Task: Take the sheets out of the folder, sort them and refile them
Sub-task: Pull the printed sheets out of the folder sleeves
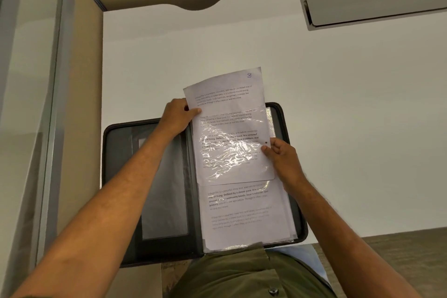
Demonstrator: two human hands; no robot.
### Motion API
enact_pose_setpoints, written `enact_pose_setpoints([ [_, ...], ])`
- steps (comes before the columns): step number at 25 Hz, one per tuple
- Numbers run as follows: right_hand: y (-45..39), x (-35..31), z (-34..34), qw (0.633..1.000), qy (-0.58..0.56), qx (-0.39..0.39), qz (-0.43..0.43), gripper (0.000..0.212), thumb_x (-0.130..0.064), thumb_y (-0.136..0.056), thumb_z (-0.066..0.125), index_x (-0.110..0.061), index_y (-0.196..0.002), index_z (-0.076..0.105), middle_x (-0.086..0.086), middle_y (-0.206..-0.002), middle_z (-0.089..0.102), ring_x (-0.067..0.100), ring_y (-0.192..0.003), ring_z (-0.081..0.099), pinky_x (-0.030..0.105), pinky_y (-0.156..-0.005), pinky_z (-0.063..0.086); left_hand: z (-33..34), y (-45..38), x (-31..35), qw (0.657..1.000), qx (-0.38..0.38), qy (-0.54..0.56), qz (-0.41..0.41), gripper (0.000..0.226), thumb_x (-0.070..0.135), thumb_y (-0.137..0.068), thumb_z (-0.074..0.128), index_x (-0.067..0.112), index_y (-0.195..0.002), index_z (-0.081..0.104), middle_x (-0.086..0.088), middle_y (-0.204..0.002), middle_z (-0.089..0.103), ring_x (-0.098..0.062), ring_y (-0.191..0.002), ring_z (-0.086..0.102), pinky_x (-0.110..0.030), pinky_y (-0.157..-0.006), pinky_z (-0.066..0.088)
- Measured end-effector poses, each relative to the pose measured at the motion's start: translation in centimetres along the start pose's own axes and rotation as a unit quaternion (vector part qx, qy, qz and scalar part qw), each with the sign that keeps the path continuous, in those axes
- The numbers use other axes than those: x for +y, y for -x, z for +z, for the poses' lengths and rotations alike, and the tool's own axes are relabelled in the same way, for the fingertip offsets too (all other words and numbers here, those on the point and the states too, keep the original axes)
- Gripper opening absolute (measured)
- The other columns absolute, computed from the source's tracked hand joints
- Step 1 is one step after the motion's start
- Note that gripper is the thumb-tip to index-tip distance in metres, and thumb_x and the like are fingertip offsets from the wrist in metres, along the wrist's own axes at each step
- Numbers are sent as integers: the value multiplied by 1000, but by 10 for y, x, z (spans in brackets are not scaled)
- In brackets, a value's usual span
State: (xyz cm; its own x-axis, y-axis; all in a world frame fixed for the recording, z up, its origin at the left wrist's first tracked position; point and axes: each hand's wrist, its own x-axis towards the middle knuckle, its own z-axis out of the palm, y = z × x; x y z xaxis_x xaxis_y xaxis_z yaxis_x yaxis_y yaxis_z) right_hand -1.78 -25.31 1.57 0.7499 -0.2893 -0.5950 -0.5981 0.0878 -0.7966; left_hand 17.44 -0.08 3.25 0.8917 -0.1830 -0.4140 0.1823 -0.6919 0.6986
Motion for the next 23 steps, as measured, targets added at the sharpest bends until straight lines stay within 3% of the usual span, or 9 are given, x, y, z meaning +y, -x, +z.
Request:
enact_pose_setpoints([
  [3, 3, -1, -1, 1000, -24, -8, -4, 23, -13, -102, 65, -16, -124, 70, -1, -113, 79, 20, -99, 77, 37, -87, 63, -1, -14, 0, 997, 37, 71, -8, 30, 20, -98, 70, 6, -125, 69, -3, -120, 71, -21, -101, 69, -28, -83, 57],
  [9, 0, 0, -2, 999, -33, -6, -4, 18, -10, -100, 65, -14, -116, 73, 2, -102, 80, 21, -93, 78, 30, -80, 62, -13, -56, 14, 978, 126, 167, -12, 21, 19, -99, 68, 11, -118, 72, -4, -113, 74, -20, -99, 71, -34, -85, 60],
  [11, -1, 1, -2, 999, -42, -6, -1, 20, -10, -101, 65, -14, -119, 72, 1, -104, 80, 22, -94, 78, 31, -82, 63, -16, -74, 22, 973, 140, 183, -21, 17, 21, -99, 67, 14, -114, 72, -5, -110, 75, -21, -91, 73, -39, -78, 63],
  [14, -2, 2, -2, 999, -41, -6, 2, 20, -11, -101, 64, -15, -119, 72, 1, -104, 80, 21, -93, 78, 31, -83, 63, -17, -99, 35, 970, 152, 185, -37, 10, 22, -100, 65, 17, -107, 70, -3, -102, 73, -17, -68, 65, -33, -57, 59],
  [23, -9, 6, -3, 999, -30, -11, 7, 18, -12, -102, 63, -18, -116, 72, 3, -100, 80, 21, -91, 78, 34, -82, 64, -18, -159, 47, 970, 186, 153, -40, 8, 18, -99, 66, 12, -101, 70, -3, -105, 72, -19, -85, 67, -23, -50, 55],
])
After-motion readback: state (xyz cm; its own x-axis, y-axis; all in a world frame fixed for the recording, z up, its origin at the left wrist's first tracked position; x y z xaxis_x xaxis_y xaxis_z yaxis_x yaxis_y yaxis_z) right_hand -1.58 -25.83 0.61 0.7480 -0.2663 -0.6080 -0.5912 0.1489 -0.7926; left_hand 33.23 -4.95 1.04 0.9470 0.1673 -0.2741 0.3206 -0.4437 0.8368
